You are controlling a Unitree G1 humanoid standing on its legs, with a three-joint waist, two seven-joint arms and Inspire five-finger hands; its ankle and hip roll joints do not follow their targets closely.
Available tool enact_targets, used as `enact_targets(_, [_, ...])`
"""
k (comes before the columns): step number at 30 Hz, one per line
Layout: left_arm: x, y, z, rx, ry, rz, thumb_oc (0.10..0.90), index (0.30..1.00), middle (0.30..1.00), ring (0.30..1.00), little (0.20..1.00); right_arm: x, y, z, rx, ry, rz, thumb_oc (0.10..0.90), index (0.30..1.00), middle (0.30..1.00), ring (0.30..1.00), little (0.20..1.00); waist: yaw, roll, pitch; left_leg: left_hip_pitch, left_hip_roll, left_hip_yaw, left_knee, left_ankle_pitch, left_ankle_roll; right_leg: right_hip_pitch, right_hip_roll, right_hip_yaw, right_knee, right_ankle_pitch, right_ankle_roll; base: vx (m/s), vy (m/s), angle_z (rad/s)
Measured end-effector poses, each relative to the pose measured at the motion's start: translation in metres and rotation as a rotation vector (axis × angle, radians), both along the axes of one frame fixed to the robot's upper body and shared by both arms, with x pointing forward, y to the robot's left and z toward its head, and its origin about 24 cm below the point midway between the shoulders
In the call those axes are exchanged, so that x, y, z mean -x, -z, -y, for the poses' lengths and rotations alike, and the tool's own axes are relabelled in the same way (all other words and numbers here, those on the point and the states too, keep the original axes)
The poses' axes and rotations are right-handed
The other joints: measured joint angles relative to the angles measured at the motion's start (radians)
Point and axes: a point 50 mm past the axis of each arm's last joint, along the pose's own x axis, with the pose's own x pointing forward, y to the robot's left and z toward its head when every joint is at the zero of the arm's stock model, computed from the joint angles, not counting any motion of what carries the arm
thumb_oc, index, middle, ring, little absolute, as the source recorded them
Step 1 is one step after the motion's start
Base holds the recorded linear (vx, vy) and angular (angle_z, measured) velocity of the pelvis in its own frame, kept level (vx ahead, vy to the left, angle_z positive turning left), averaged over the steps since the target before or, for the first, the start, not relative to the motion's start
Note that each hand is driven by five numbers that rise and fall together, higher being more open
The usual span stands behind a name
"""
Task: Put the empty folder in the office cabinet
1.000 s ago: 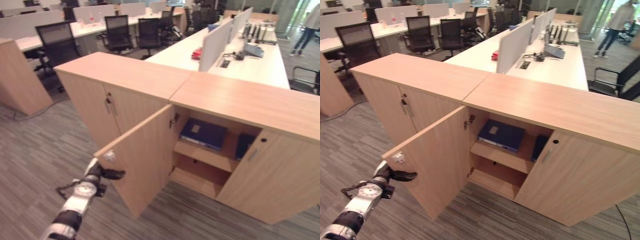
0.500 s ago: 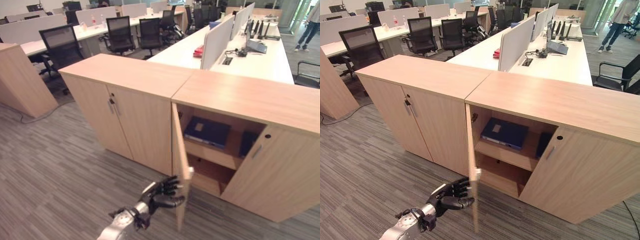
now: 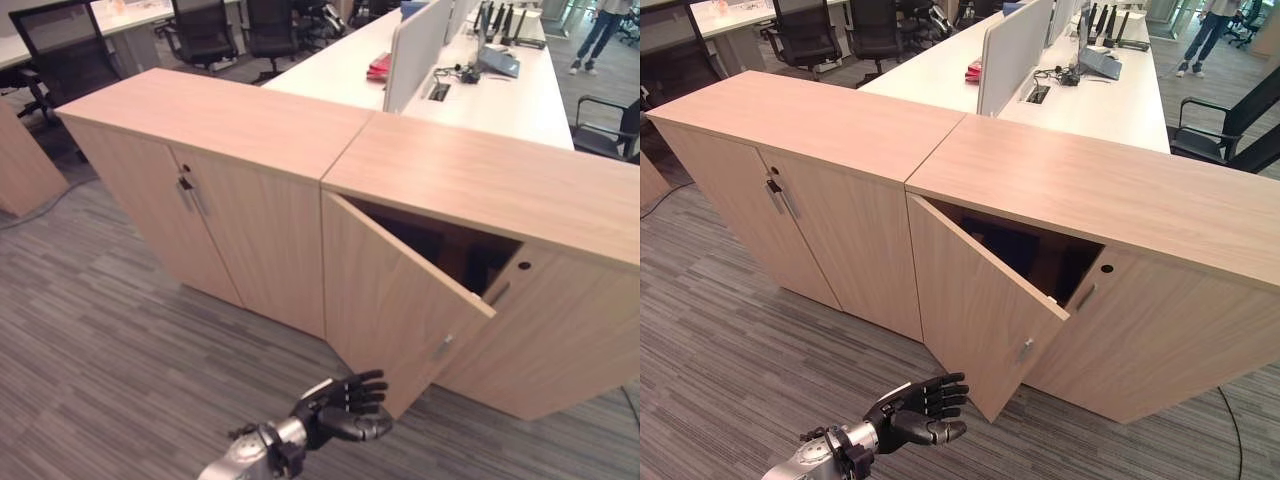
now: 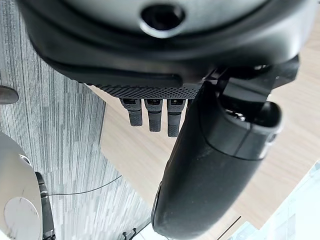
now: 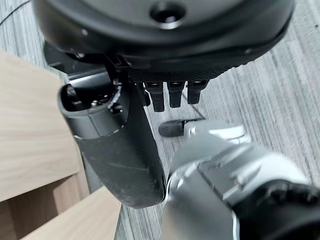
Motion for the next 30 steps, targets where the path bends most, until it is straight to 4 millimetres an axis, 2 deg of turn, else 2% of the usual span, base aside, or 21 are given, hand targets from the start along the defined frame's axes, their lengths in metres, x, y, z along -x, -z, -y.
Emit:
enact_targets(4, [-0.001, 0.0, 0.0, -0.002, 0.0, 0.002, 0.8, 0.9, 0.9, 0.9, 0.9, -0.009, 0.0, -0.004, -0.016, -0.015, 0.031, 0.8, 0.9, 0.9, 0.9, 0.9, -0.017, 0.01, 0.0, 0.007, 0.011, 0.017, 0.0, -0.002, -0.006, -0.006, 0.012, 0.02, 0.0, -0.005, -0.008, 0.05, -0.139, -0.19])
enact_targets(8, [-0.002, 0.001, -0.002, -0.009, -0.016, -0.001, 0.8, 0.9, 0.9, 0.9, 0.9, -0.008, 0.0, -0.004, -0.019, -0.019, 0.031, 0.8, 0.9, 0.9, 0.9, 0.9, -0.034, 0.015, 0.0, 0.017, 0.047, 0.051, 0.002, 0.0, -0.03, -0.018, 0.046, 0.052, -0.002, -0.015, -0.024, 0.06, -0.195, -0.27])
enact_targets(11, [-0.007, 0.002, -0.009, -0.026, -0.076, 0.006, 0.8, 0.9, 0.9, 0.9, 0.9, -0.008, 0.0, -0.006, -0.022, -0.029, 0.031, 0.8, 0.9, 0.9, 0.9, 0.9, -0.05, 0.012, -0.003, 0.036, 0.1, 0.081, 0.006, 0.009, -0.062, -0.019, 0.102, 0.082, -0.002, -0.044, -0.051, 0.11, -0.295, -0.29])
enact_targets(14, [-0.012, 0.005, -0.014, -0.063, -0.128, 0.014, 0.8, 0.9, 0.9, 0.9, 0.9, -0.009, 0.001, -0.008, -0.026, -0.03, 0.035, 0.8, 0.9, 0.9, 0.9, 0.9, -0.052, 0.012, -0.01, 0.054, 0.138, 0.11, 0.01, 0.013, -0.077, -0.02, 0.139, 0.108, -0.007, -0.059, -0.077, 0.08, -0.225, -0.4])
enact_targets(15, [-0.015, 0.004, -0.015, -0.094, -0.128, 0.033, 0.8, 0.9, 0.9, 0.9, 0.9, -0.01, 0.001, -0.009, -0.027, -0.048, 0.033, 0.8, 0.9, 0.9, 0.9, 0.9, -0.058, 0.015, -0.022, 0.058, 0.168, 0.125, 0.018, 0.02, -0.088, -0.025, 0.165, 0.128, -0.007, -0.069, -0.094, 0.09, -0.252, -0.41])
enact_targets(16, [-0.016, 0.004, -0.015, -0.097, -0.129, 0.04, 0.8, 0.9, 0.9, 0.9, 0.9, -0.01, 0.001, -0.009, -0.027, -0.049, 0.033, 0.8, 0.9, 0.9, 0.9, 0.9, -0.053, 0.015, -0.025, 0.06, 0.173, 0.13, 0.027, 0.02, -0.087, -0.026, 0.174, 0.138, -0.006, -0.068, -0.104, 0.11, -0.241, -0.53])
enact_targets(18, [-0.021, 0.004, -0.015, -0.117, -0.132, 0.061, 0.8, 0.9, 0.9, 0.9, 0.9, -0.013, 0.0, -0.009, -0.024, -0.063, 0.042, 0.8, 0.9, 0.9, 0.9, 0.9, -0.056, 0.019, -0.029, 0.067, 0.211, 0.129, 0.065, 0.022, -0.09, -0.025, 0.206, 0.164, -0.002, -0.088, -0.123, 0.12, -0.253, -0.59])
enact_targets(20, [-0.028, 0.014, -0.026, -0.22, -0.16, 0.057, 0.8, 0.9, 0.9, 0.9, 0.9, -0.02, 0.0, -0.014, -0.032, -0.095, 0.066, 0.8, 0.9, 0.9, 0.9, 0.9, -0.044, 0.004, -0.045, 0.061, 0.285, 0.113, 0.229, 0.027, -0.095, -0.028, 0.223, 0.23, 0.047, -0.123, -0.166, 0.11, -0.208, -1.04])
enact_targets(22, [-0.029, 0.018, -0.031, -0.258, -0.185, 0.048, 0.8, 0.9, 0.9, 0.9, 0.9, -0.022, -0.001, -0.011, -0.017, -0.117, 0.076, 0.8, 0.9, 0.9, 0.9, 0.9, -0.06, 0.019, -0.071, 0.057, 0.327, 0.093, 0.299, 0.039, -0.108, -0.01, 0.27, 0.258, 0.029, -0.114, -0.197, 0.06, -0.101, -0.62])
enact_targets(23, [-0.033, 0.019, -0.031, -0.269, -0.192, 0.056, 0.8, 0.9, 0.9, 0.9, 0.9, -0.023, -0.001, -0.01, -0.012, -0.121, 0.078, 0.8, 0.9, 0.9, 0.9, 0.9, -0.066, 0.026, -0.071, 0.03, 0.348, 0.048, 0.35, 0.039, -0.108, -0.009, 0.286, 0.275, 0.037, -0.116, -0.214, 0.02, 0.015, -0.71])
enact_targets(24, [-0.042, 0.025, -0.032, -0.317, -0.242, 0.048, 0.8, 0.9, 0.9, 0.9, 0.9, -0.028, -0.002, -0.007, 0.007, -0.163, 0.075, 0.8, 0.9, 0.9, 0.9, 0.9, -0.037, 0.008, -0.064, -0.051, 0.379, -0.088, 0.515, 0.024, -0.129, -0.003, 0.285, 0.321, 0.05, -0.115, -0.238, 0.0, 0.072, -0.82])
enact_targets(25, [-0.043, 0.026, -0.032, -0.337, -0.249, 0.054, 0.8, 0.9, 0.9, 0.9, 0.9, -0.033, -0.003, -0.005, 0.014, -0.17, 0.089, 0.8, 0.9, 0.9, 0.9, 0.9, -0.036, 0.0, -0.065, -0.056, 0.359, -0.114, 0.489, -0.011, -0.172, 0.0, 0.278, 0.336, 0.05, -0.114, -0.24, 0.01, 0.074, -0.9])
enact_targets(26, [-0.043, 0.025, -0.03, -0.339, -0.247, 0.061, 0.8, 0.9, 0.9, 0.9, 0.9, -0.036, -0.004, -0.003, 0.023, -0.174, 0.099, 0.8, 0.9, 0.9, 0.9, 0.9, -0.047, -0.005, -0.065, -0.058, 0.338, -0.128, 0.428, -0.017, -0.182, 0.001, 0.276, 0.342, 0.051, -0.115, -0.241, -0.02, 0.076, -0.47])
enact_targets(27, [-0.051, 0.022, -0.024, -0.347, -0.231, 0.102, 0.8, 0.9, 0.9, 0.9, 0.9, -0.039, -0.007, 0.005, 0.042, -0.174, 0.107, 0.8, 0.9, 0.9, 0.9, 0.9, -0.048, -0.01, -0.063, -0.091, 0.261, -0.211, 0.309, -0.039, -0.207, -0.001, 0.274, 0.374, 0.044, -0.117, -0.252, -0.09, 0.071, -0.35])
enact_targets(29, [-0.059, 0.017, -0.02, -0.36, -0.229, 0.14, 0.8, 0.9, 0.9, 0.9, 0.9, -0.036, -0.007, 0.009, 0.052, -0.166, 0.096, 0.8, 0.9, 0.9, 0.9, 0.9, -0.044, -0.013, -0.058, -0.129, 0.199, -0.229, 0.259, -0.03, -0.19, 0.003, 0.283, 0.38, 0.031, -0.109, -0.261, -0.09, 0.065, -0.25])
enact_targets(30, [-0.061, 0.016, -0.021, -0.37, -0.234, 0.157, 0.8, 0.9, 0.9, 0.9, 0.9, -0.034, -0.007, 0.01, 0.052, -0.164, 0.089, 0.8, 0.9, 0.9, 0.9, 0.9, -0.039, -0.016, -0.059, -0.15, 0.15, -0.275, 0.24, -0.051, -0.193, 0.004, 0.285, 0.399, 0.031, -0.103, -0.268, 0.01, 0.051, -0.59])
